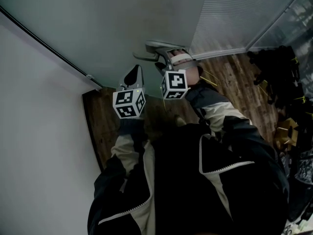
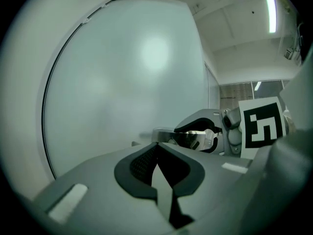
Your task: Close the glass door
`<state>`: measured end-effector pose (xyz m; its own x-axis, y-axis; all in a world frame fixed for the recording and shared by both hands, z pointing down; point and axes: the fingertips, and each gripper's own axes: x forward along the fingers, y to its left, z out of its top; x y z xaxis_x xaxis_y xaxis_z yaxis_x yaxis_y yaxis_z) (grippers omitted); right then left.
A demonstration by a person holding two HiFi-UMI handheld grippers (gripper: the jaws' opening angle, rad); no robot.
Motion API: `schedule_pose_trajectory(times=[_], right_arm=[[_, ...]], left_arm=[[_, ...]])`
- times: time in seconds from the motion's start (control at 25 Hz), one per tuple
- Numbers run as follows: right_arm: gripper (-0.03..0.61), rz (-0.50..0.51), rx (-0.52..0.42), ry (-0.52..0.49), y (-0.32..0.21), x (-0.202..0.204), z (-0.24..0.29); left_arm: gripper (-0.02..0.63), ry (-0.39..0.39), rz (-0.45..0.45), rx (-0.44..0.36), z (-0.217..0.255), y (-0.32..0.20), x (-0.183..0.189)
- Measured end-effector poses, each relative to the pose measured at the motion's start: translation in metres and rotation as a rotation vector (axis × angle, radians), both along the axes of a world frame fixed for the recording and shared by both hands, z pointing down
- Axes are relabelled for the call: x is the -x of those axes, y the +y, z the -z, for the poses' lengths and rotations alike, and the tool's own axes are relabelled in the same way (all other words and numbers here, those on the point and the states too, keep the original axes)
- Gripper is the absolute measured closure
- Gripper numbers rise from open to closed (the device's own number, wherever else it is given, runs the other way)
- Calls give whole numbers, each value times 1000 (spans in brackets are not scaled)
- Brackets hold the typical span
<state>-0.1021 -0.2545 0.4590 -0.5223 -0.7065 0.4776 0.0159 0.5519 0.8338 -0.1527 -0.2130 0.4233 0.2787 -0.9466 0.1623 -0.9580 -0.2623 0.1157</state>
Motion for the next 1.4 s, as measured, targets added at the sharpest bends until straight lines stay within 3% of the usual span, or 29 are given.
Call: schedule_pose_trajectory(times=[0.2, 0.28, 0.8, 1.4], right_arm=[[333, 39, -51, 111, -5, 11, -14], [430, 39, -65, 144, -7, 10, -18], [428, 37, -92, 147, -42, 4, -23], [440, 75, -196, 240, -165, -3, -24]], left_arm=[[615, 6, 20, -1, -3, -4, 4], [615, 9, 25, -2, -3, -7, 5], [615, -3, 45, 5, -5, -22, 2], [615, -38, 67, -7, 17, -92, -27]])
